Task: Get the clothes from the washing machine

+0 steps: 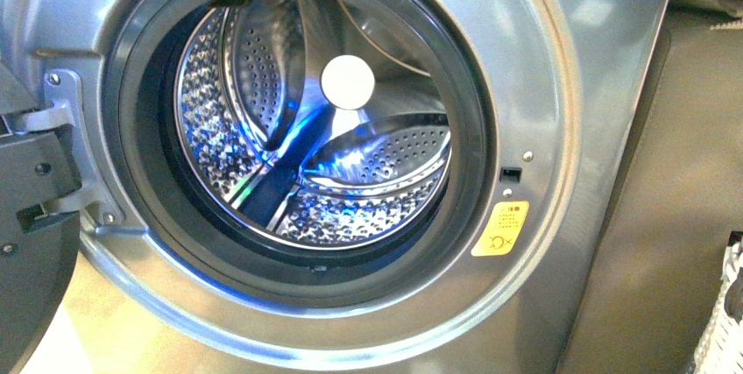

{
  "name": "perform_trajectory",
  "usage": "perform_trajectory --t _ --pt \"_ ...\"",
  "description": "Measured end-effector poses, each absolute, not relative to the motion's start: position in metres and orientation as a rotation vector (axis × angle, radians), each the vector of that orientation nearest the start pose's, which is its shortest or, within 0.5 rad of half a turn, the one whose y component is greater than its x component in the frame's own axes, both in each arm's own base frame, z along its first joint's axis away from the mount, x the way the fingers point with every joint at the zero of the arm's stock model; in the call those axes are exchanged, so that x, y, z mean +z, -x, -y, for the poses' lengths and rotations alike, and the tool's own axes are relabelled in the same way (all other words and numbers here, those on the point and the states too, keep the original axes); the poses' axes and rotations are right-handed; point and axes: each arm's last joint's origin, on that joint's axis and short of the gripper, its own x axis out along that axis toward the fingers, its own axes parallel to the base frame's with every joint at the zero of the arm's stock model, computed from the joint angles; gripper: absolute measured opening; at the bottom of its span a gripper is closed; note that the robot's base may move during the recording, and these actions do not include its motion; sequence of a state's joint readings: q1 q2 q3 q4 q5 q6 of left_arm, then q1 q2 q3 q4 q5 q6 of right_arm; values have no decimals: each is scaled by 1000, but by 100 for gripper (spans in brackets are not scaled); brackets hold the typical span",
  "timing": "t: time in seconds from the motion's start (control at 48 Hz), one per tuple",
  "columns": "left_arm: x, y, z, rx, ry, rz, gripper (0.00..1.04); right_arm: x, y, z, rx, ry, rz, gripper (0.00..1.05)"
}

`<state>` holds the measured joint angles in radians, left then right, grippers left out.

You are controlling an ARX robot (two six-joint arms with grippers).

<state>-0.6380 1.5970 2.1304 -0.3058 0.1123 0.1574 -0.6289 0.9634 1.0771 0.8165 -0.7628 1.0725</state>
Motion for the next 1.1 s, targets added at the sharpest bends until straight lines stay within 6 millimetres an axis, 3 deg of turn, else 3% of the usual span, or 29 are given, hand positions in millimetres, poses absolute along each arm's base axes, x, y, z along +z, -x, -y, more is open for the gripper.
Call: perform_trajectory --t 0.104,0.25,0.479,0.729,0.791,0.895,0.999,1.103 --pt "565 -240 182 -727 -89 283 98 470 -126 98 374 -371 469 6" --pt "565 -240 182 -727 -89 283 98 437 -124 113 323 -402 324 6" --pt "565 -240 182 -727 -89 283 98 345 -137 136 217 -569 53 6" --pt "565 -240 182 -727 -89 283 98 259 -161 135 105 -574 -187 7" --pt "565 -240 182 -727 -89 283 98 229 -171 131 79 -563 -274 21" --pt "565 -240 182 -727 -89 283 98 196 -180 124 49 -599 -394 39" --pt "565 -240 182 -727 -89 283 98 180 -180 117 54 -649 -465 55" --pt "565 -240 182 -727 -89 283 98 186 -177 108 102 -695 -477 75"
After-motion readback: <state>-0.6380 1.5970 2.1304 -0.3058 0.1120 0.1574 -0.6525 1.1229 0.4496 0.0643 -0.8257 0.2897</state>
